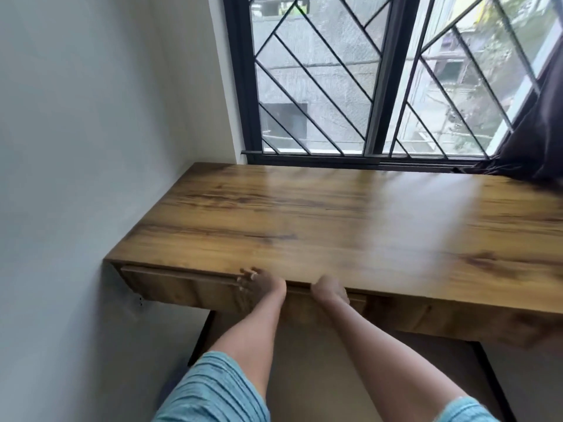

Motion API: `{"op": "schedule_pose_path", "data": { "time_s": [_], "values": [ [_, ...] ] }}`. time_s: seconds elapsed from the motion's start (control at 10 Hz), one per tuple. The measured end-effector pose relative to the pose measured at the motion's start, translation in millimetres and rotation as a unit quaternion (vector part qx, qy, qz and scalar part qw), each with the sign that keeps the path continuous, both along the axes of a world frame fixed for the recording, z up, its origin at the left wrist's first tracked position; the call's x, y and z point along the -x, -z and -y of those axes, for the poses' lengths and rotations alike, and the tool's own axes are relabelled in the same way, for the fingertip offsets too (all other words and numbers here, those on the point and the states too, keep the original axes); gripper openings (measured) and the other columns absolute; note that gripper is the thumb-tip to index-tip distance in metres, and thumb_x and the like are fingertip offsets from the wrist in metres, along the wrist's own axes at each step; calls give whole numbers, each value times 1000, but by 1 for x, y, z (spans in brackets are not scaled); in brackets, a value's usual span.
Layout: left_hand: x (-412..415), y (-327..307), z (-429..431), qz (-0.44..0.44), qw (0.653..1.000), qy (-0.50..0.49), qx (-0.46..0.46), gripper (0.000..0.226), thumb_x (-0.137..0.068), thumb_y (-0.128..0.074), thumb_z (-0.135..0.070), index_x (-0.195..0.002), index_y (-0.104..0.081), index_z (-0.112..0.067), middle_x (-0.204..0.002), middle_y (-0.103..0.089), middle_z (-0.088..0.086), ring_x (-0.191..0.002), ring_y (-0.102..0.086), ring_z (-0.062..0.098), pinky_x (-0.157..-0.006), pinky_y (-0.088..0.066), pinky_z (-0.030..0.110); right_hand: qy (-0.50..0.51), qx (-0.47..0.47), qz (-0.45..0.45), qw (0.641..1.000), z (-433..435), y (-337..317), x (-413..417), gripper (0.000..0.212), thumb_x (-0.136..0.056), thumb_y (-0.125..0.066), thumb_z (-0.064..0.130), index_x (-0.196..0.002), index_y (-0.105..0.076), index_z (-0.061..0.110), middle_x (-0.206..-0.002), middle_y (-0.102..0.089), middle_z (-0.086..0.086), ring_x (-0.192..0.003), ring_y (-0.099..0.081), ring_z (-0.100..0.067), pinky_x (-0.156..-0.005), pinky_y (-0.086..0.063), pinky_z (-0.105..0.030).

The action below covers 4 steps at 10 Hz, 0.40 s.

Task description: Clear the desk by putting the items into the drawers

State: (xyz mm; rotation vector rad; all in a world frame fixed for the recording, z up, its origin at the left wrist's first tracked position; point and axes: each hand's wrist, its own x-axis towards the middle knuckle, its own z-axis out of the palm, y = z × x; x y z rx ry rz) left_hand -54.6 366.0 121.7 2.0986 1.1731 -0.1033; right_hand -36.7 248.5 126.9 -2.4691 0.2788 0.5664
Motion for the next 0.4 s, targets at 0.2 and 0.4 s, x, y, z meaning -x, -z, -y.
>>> {"op": "schedule_pose_path", "data": {
  "time_s": [0.2,0.4],
  "values": [
    [-12,1,59,-32,940,311,-139,64,-100,-35,-23,-150,0,-5,-159,-1,12,-148,0,29,-119,-3,42,-153,7,88,984,48,-5,-24,29,-92,-48,22,-101,-65,1,-111,-64,-20,-102,-61,-36,-82,-51,-35],
    [-64,-10,80,-53,912,375,-155,63,-101,-31,-33,-150,-6,-3,-160,0,12,-148,1,29,-120,-3,42,-178,34,136,974,78,-14,-67,40,-98,-33,25,-120,-58,2,-131,-51,-21,-124,-46,-35,-100,-38,-36]
  ]
}}
